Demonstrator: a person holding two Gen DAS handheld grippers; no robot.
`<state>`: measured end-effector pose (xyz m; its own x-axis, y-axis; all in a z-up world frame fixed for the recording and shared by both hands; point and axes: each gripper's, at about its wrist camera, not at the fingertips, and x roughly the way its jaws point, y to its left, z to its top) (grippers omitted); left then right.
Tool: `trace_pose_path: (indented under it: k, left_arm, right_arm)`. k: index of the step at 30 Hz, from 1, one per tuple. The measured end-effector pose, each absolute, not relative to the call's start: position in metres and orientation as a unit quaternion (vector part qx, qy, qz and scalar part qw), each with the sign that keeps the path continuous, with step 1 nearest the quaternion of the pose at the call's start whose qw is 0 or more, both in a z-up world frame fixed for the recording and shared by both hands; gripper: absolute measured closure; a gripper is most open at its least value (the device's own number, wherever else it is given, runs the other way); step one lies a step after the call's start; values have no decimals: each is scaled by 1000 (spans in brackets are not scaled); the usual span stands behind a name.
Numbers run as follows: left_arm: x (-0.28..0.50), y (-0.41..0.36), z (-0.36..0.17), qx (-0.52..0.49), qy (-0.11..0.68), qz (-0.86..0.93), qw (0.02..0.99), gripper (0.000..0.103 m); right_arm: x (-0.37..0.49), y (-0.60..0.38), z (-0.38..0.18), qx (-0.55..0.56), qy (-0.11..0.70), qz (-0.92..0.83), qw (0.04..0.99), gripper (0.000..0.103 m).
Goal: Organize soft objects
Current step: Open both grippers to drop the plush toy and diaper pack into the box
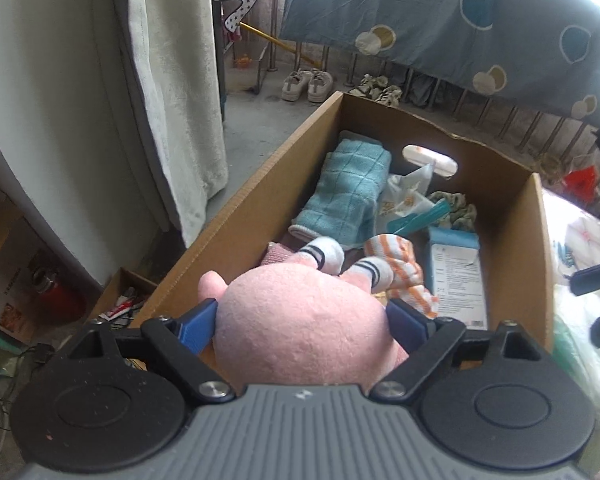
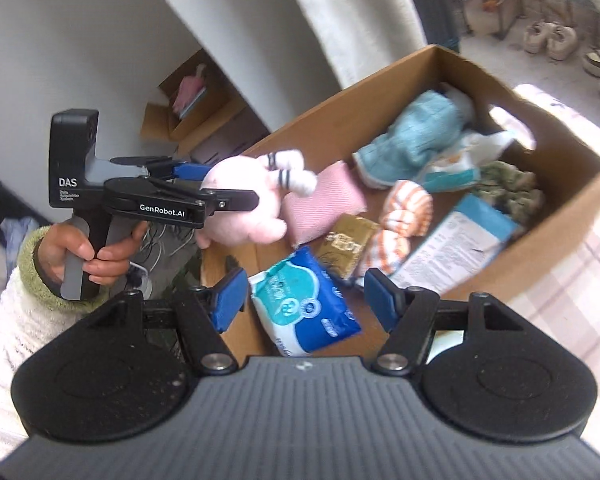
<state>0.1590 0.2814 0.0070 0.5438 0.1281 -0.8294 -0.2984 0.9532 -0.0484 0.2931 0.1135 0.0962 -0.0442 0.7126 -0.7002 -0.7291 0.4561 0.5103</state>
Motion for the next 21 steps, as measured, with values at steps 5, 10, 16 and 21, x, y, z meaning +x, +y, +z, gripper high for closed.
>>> trace_pose_path:
  k: [5,10,16,21]
  left_arm:
    - [161,280,4,-90,476,129,865,13]
    - [155,281,10,-90,471,141,866,13]
    - [133,276,29,-103,444,145,878,13]
    - [99,263,51,-119,395,150,898,8]
  right_arm:
    - [298,100,89,8,506,509,696,38]
    - [293,99,89,16,502,514,696,37]
    - [281,97,98,32,491,519,699,34]
    - [260,87,111,48,468,502,726,27]
